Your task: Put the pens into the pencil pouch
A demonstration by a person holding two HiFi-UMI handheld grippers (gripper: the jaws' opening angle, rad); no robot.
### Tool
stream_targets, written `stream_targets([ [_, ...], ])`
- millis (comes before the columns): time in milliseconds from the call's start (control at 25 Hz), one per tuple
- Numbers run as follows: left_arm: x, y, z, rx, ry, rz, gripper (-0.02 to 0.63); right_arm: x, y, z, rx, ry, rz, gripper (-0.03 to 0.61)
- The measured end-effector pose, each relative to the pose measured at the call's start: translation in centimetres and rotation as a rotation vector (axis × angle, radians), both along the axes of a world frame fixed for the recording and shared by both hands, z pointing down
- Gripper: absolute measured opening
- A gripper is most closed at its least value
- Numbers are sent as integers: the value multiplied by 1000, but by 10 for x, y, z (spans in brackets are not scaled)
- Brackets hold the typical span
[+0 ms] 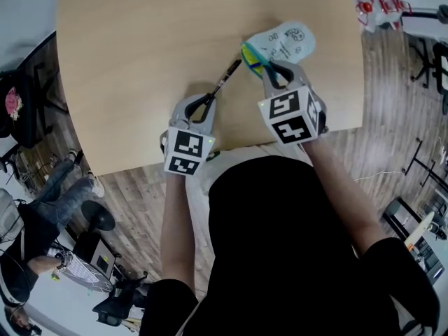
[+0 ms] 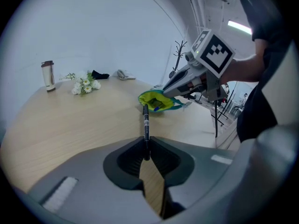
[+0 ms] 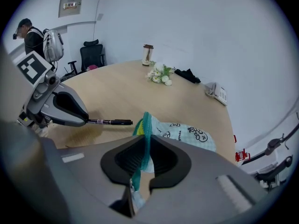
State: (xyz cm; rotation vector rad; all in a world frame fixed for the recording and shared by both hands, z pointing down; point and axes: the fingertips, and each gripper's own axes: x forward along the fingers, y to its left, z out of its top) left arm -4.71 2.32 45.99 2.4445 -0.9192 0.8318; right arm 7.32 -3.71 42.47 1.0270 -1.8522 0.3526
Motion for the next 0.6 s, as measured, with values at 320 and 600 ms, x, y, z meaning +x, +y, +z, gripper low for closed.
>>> stream_targets([
  [320, 21, -3, 1, 2, 16, 65, 37, 1, 5, -3, -4, -20, 12, 40],
  [600, 34, -12, 1, 1, 36, 104, 37, -2, 10, -6, -15, -61, 9, 35],
])
